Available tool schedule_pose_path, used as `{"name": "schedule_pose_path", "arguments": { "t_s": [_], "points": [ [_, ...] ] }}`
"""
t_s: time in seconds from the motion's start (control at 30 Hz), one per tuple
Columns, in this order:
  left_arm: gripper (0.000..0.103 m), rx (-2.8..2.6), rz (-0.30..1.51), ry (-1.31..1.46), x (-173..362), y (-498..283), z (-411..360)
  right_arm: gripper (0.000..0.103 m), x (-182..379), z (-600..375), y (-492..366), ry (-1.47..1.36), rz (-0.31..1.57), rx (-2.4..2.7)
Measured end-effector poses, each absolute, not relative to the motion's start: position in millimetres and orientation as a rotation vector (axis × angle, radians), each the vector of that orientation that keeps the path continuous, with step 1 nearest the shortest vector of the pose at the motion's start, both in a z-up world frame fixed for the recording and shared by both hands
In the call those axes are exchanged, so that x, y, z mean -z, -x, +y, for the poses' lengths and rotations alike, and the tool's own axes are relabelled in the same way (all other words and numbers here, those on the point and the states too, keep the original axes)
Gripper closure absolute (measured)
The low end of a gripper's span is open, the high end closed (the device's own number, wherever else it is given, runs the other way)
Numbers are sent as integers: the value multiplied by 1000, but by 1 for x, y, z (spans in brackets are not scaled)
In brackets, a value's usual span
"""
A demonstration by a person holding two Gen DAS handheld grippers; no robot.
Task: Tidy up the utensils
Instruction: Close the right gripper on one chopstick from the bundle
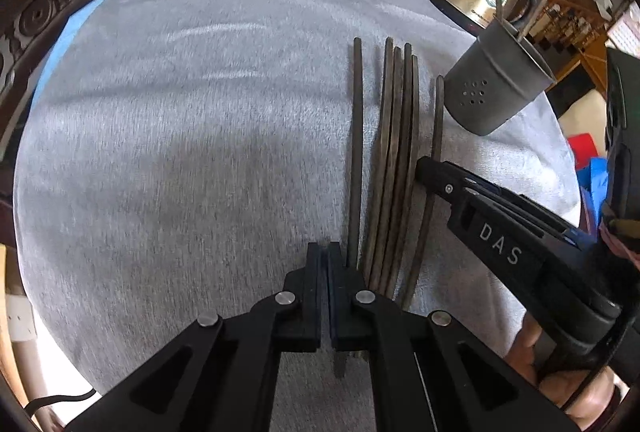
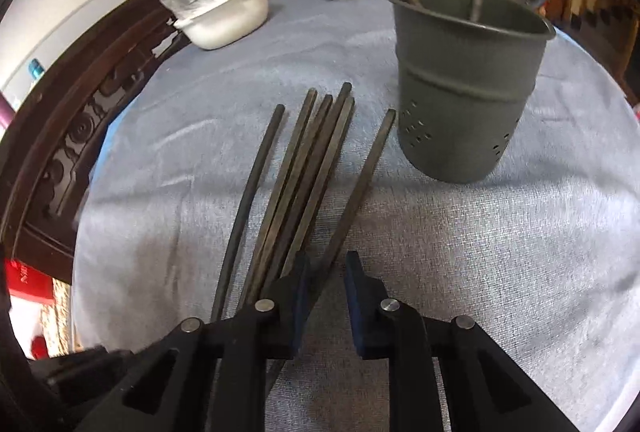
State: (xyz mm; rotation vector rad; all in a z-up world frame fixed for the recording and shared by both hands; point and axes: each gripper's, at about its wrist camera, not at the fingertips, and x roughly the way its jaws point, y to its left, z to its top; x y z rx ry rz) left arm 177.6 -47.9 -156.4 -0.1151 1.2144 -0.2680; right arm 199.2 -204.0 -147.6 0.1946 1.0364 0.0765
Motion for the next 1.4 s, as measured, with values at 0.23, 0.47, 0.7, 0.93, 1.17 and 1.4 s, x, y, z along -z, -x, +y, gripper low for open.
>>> {"name": "schedule_pose_path", "arguments": {
  "t_s": [0.23, 0.47, 0.7, 0.93, 1.17, 1.4],
  "points": [
    [102, 271, 1211, 116, 158, -179, -47, 92, 140, -207, -195, -127, 1046, -120],
    [103, 269, 1220, 164, 157, -171, -29, 94, 134, -218, -186, -174, 1043, -185],
    [103, 299, 1224, 181, 152, -164, -15, 92, 140, -240, -184, -322, 1062, -175],
    [77, 293, 1175, 121, 139, -179, -12, 90, 146, -244, -188, -400, 1082, -170],
    [72, 307, 1166, 66, 140, -205, -30, 80, 151, -243, -201, -400, 1076, -138],
    [72, 329, 1191, 83, 142, -227, -41, 90, 152, -237, -208, -332, 1047, -112]
  ]
}}
